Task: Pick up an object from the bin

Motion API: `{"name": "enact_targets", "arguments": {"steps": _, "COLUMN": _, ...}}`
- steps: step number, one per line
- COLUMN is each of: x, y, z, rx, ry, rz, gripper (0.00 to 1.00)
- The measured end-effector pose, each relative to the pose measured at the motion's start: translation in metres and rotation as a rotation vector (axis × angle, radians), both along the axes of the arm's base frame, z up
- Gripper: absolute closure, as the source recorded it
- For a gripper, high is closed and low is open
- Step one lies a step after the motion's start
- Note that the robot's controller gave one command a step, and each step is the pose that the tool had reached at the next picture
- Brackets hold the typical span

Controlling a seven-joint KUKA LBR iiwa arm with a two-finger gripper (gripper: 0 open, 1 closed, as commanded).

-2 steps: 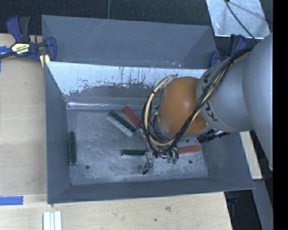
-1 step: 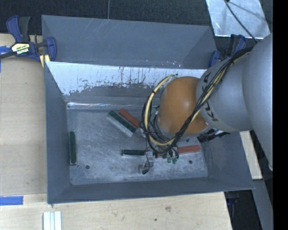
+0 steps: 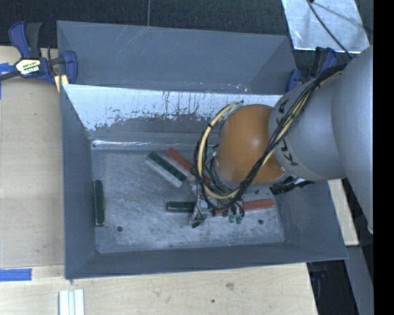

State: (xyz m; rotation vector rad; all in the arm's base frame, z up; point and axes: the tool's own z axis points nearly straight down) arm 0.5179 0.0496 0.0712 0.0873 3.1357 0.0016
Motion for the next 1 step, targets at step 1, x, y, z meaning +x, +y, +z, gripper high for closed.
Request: {"name": "enact_targets", "arguments": {"steps": 1, "x": 0.0025, "y": -0.0005, "z": 0.1338, "rx": 0.000, "ry": -0.007, "rz": 0.000, "gripper": 1.00}}
